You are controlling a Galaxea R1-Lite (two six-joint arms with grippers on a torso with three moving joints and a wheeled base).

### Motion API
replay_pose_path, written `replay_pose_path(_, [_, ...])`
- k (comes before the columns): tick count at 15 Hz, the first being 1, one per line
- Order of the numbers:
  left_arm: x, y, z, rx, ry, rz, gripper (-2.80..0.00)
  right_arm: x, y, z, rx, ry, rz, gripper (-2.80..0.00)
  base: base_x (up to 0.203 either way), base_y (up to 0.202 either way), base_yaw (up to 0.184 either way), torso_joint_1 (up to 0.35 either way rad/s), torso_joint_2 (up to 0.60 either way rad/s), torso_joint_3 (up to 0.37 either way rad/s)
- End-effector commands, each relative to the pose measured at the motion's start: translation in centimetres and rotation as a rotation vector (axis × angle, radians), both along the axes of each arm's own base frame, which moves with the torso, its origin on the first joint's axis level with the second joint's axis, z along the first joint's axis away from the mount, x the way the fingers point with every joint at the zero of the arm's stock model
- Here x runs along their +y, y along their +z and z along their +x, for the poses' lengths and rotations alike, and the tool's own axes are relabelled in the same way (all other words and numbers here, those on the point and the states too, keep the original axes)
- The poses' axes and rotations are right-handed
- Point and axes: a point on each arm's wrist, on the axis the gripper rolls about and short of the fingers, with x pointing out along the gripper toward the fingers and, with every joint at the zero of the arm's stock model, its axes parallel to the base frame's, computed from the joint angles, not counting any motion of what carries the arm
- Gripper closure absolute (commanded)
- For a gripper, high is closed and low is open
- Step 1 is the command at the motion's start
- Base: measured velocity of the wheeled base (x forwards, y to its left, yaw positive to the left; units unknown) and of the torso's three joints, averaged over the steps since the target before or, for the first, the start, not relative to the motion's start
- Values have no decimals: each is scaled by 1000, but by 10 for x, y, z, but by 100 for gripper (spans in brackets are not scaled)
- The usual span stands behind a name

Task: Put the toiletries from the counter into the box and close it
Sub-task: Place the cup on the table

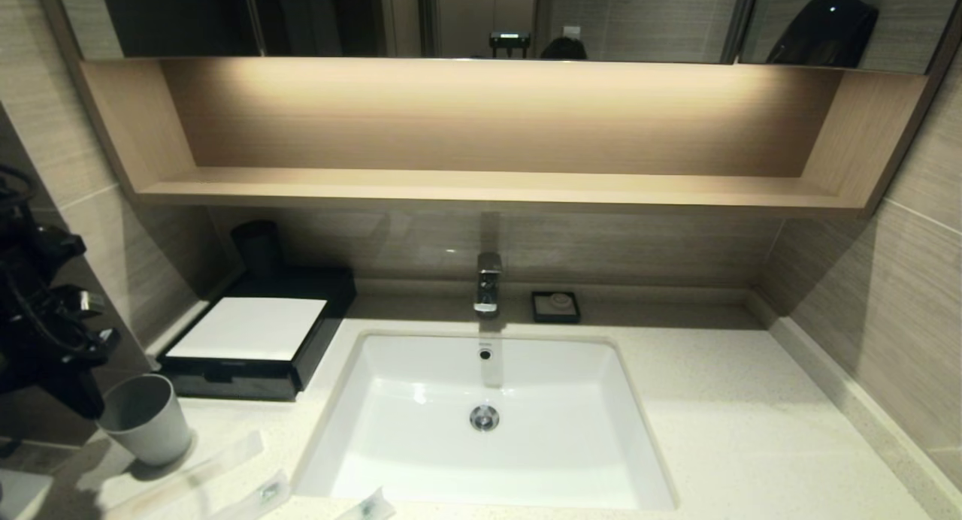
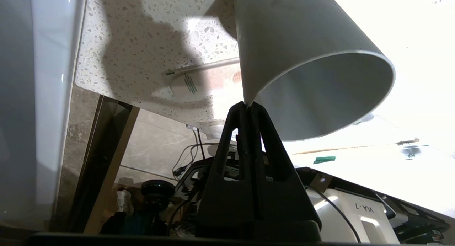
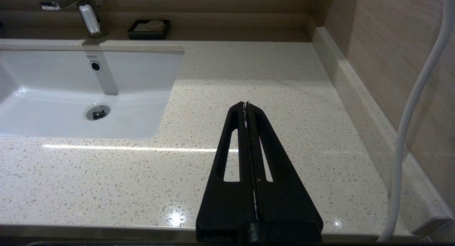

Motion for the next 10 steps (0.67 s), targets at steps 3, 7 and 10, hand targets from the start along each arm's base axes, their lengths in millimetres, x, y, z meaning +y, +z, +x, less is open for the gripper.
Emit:
replay_pose_path(3, [6,0,1,-2,15,-2,0,0,0,0,0,0,0,0,0,0,0,0,0,0])
replay_pose_path(7, [8,0,1,-7,23,-5,0,0,0,0,0,0,0,0,0,0,0,0,0,0])
replay_pose_path(10, [11,-3,1,0,29,-9,0,0,0,0,0,0,0,0,0,0,0,0,0,0])
